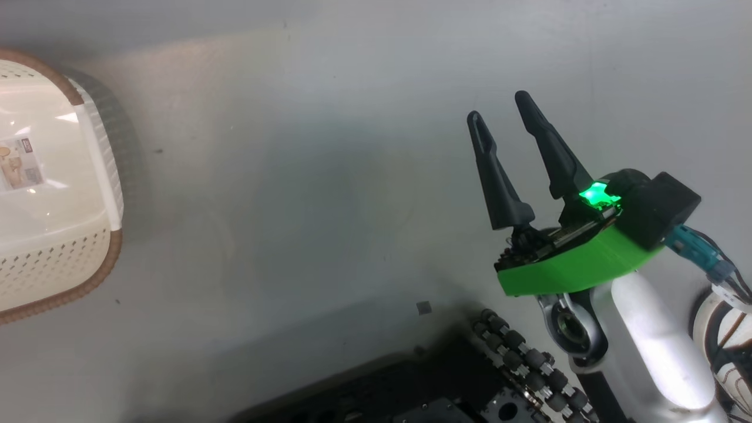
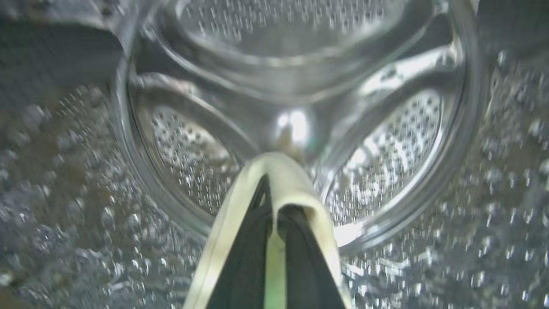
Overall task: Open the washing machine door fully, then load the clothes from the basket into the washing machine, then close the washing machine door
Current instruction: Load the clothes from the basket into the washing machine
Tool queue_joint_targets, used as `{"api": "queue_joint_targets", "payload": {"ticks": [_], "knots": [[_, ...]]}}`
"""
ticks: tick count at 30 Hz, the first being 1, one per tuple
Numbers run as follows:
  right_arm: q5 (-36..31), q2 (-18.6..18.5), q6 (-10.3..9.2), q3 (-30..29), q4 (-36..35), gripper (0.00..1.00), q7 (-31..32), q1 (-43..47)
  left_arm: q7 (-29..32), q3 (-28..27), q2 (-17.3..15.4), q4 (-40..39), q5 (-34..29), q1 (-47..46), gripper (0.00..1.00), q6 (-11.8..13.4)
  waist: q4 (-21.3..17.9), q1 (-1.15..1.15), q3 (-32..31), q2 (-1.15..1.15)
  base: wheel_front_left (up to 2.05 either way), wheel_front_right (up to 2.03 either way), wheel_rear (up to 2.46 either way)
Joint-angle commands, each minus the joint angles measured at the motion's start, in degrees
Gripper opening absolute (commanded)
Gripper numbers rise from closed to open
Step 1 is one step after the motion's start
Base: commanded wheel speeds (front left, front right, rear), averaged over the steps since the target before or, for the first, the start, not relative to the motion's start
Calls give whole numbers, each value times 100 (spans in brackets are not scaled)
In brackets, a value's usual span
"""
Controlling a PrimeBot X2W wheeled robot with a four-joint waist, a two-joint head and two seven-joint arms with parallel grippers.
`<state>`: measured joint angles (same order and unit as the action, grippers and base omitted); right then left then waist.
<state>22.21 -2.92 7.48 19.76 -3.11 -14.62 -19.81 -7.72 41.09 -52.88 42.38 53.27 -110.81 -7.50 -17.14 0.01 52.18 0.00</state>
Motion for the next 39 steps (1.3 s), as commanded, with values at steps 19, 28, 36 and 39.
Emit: {"api": "queue_joint_targets", "payload": {"ticks": [19, 28, 36, 39], "knots": [[56, 4, 1, 143, -154, 100, -38, 23, 221, 1720, -85, 745, 342, -474, 0, 1, 3, -1, 262, 0, 0, 0, 0], [74, 4, 1, 99, -135, 100, -38, -17, 138, 2157, -32, 1006, 600, -582, 100, 1, 17, -1, 239, 0, 0, 0, 0], [-33, 4, 1, -7, -81, 100, -38, -69, -42, 2497, 38, 1043, 955, -332, 100, 1, 170, -1, 11, 0, 0, 0, 0], [-102, 4, 1, -58, -33, 100, -38, -81, -149, 2607, 69, 973, 1146, -148, 100, 1, 256, -1, -133, 0, 0, 0, 0]]}}
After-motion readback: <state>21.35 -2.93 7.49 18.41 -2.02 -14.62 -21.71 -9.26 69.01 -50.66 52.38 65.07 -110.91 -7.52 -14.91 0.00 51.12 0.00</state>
